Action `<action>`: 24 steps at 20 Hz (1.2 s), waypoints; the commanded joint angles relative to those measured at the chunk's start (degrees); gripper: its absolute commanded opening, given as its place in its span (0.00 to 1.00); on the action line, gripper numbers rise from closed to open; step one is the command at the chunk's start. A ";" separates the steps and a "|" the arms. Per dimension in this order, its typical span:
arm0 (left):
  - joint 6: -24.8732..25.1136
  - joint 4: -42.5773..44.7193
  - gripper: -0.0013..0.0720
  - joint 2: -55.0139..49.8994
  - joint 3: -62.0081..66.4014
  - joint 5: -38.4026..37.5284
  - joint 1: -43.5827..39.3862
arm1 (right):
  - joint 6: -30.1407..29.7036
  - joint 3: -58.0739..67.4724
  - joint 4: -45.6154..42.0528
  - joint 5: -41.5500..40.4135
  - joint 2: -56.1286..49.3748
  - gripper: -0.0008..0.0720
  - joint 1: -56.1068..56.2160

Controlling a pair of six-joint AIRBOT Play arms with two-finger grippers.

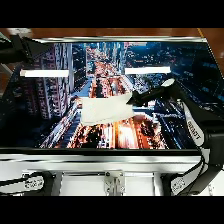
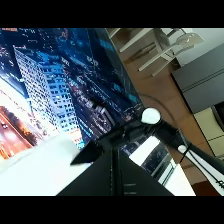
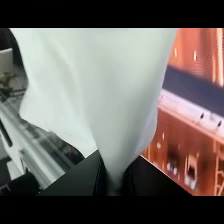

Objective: Fold the shirts.

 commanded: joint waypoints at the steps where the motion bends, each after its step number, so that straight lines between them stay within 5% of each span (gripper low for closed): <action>1: -0.04 -0.26 0.07 0.04 0.02 -0.04 -1.33 | 2.32 9.57 -5.31 -1.33 3.87 0.11 -6.58; 3: -0.04 -0.26 0.07 0.07 0.02 -0.02 -1.49 | 7.82 14.51 -8.15 -0.96 4.85 0.11 -13.84; 7: -0.24 -0.26 0.07 0.15 0.02 -0.04 -1.49 | 9.84 16.13 -10.23 2.38 5.95 0.11 -30.69; 14: -0.24 -0.20 0.07 0.15 0.02 0.00 -2.58 | 15.50 14.49 -36.17 17.09 5.92 0.11 -53.02; 24: -0.22 6.03 0.07 0.13 0.02 1.07 -6.23 | 16.87 -22.01 -39.21 6.56 22.16 0.11 -68.74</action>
